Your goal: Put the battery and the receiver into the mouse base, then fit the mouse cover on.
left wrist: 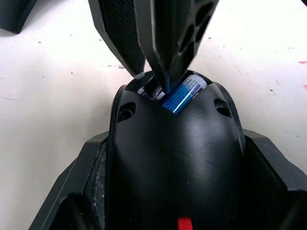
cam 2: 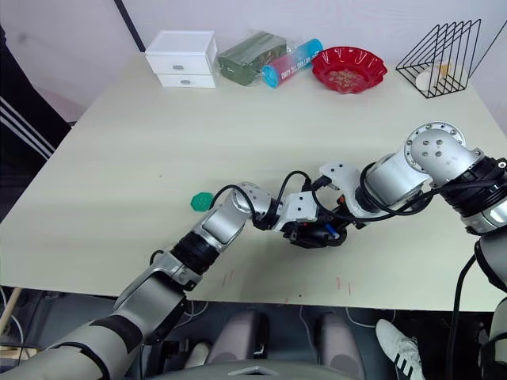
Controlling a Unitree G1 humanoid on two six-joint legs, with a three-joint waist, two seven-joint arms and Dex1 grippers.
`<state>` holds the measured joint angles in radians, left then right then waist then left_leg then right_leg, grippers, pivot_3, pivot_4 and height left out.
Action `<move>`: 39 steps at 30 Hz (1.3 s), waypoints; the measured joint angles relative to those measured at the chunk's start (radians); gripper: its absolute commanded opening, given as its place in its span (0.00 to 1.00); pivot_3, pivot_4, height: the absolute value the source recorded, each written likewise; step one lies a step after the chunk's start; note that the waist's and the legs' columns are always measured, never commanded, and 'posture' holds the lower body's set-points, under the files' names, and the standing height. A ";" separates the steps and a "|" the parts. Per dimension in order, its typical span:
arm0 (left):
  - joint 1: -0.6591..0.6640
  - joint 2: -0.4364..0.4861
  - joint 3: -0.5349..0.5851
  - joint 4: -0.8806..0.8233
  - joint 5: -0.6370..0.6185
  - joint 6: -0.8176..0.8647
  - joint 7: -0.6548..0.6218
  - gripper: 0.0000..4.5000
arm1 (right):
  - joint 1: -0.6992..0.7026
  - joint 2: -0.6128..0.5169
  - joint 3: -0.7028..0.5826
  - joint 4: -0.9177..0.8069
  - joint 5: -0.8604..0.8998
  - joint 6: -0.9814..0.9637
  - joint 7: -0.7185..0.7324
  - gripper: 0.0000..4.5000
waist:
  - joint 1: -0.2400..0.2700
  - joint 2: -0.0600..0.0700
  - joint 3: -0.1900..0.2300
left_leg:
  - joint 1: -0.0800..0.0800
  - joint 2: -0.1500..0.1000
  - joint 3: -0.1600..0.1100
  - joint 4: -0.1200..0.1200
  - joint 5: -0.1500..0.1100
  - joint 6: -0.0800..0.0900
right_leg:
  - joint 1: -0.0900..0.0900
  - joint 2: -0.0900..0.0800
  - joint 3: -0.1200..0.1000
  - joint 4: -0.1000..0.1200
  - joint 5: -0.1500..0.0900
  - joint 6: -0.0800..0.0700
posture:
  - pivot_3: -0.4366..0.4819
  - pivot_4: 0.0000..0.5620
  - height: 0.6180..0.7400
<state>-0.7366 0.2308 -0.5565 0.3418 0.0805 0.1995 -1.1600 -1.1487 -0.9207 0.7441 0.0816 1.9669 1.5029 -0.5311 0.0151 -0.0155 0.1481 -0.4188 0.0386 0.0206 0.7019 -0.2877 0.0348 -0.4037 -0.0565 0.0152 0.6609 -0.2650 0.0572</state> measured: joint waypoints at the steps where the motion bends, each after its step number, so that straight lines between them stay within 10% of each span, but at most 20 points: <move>1: 0.000 0.000 0.000 0.000 0.000 0.000 0.000 0.66 | -0.001 -0.001 0.000 -0.001 0.000 0.000 0.001 0.22 | 0.000 0.000 0.000 | 0.000 0.000 0.000 0.000 0.000 0.000 | 0.000 0.000 0.000 0.000 0.000 0.000 | 0.48 0.27 1.00; 18: -0.001 0.001 -0.003 -0.015 0.000 0.020 -0.005 0.66 | 0.247 -0.229 -0.181 -0.303 -0.040 -0.099 0.165 0.22 | -0.001 0.001 0.001 | -0.004 -0.001 -0.001 -0.001 -0.001 0.001 | -0.001 -0.002 -0.002 -0.003 0.001 0.002 | 0.48 0.27 1.00; 39: 0.010 0.020 -0.002 -0.046 0.000 0.042 -0.010 0.66 | 1.188 -0.076 -0.792 -0.609 -1.118 -0.958 1.055 0.01 | -0.002 0.000 0.001 | 0.004 -0.002 0.000 -0.001 -0.001 0.001 | 0.003 0.008 0.003 -0.002 0.001 0.003 | 0.48 0.27 1.00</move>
<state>-0.7269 0.2508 -0.5586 0.2957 0.0804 0.2419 -1.1699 0.0390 -0.9966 -0.0478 -0.5279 0.8492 0.5452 0.5239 0.0132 -0.0156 0.1492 -0.4151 0.0369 0.0206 0.7008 -0.2884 0.0359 -0.4012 -0.0482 0.0179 0.6591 -0.2639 0.0607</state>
